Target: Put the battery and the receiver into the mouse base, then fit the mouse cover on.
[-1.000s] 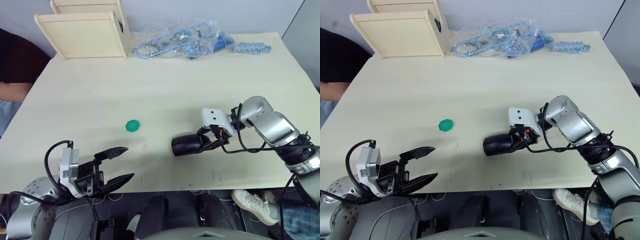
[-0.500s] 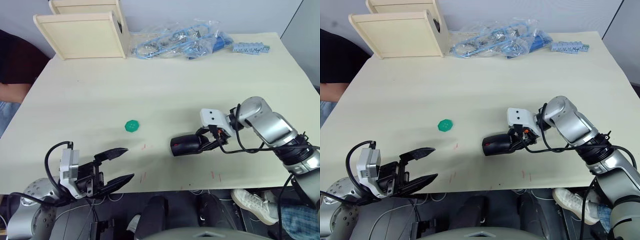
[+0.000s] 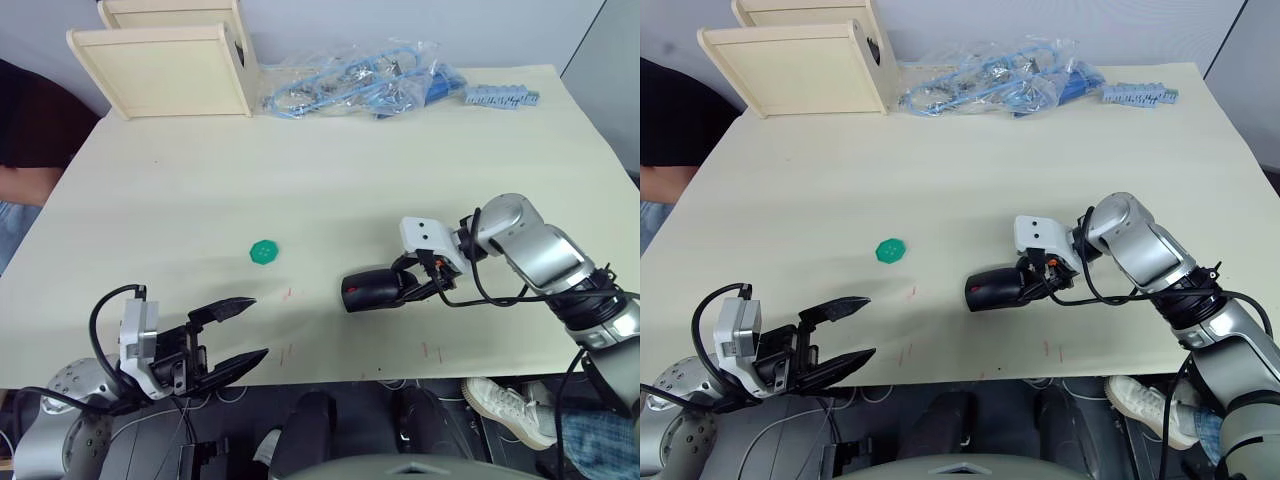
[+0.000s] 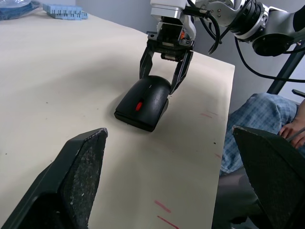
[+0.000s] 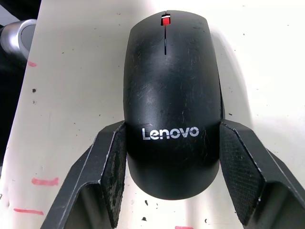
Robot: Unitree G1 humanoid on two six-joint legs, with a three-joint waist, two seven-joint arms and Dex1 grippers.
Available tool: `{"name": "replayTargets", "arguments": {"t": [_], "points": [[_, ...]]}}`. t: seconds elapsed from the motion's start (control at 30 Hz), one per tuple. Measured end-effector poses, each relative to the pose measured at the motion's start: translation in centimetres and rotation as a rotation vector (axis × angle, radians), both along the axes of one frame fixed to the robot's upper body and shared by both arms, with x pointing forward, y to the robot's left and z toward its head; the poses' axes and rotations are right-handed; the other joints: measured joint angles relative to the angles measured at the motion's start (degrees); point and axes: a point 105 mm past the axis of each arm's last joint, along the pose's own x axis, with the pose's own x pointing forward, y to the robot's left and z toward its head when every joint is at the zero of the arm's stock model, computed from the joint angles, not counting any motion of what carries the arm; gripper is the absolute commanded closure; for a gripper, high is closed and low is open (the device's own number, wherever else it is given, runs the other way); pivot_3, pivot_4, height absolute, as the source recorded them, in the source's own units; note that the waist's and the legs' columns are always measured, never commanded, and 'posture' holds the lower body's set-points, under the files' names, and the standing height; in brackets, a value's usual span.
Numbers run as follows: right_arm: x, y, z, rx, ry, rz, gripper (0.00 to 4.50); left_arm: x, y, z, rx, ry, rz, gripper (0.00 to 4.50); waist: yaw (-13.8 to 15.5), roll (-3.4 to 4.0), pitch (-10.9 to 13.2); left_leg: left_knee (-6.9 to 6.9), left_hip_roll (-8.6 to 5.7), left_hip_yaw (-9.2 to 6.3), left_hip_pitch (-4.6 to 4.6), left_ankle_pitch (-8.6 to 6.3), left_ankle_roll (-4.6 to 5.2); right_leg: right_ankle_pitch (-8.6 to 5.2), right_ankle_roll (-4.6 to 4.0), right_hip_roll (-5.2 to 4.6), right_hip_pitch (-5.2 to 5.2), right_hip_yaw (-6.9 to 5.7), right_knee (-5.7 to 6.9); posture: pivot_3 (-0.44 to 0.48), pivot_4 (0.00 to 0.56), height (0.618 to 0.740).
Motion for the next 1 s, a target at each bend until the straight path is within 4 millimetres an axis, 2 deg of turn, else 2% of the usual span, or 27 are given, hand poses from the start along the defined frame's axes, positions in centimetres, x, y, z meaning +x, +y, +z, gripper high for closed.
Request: {"name": "replayTargets", "arguments": {"t": [1.0], "points": [[-0.47,0.17,-0.17,0.001,0.003,-0.021,2.25,0.07,-0.02,0.00,-0.004,-0.002,0.006,0.00,-0.06,0.00,0.00,0.00,0.00,0.00,0.01,0.00,0.00,0.00,0.00,0.00,0.00,0.00,0.01,0.000,0.150,0.740]]}}
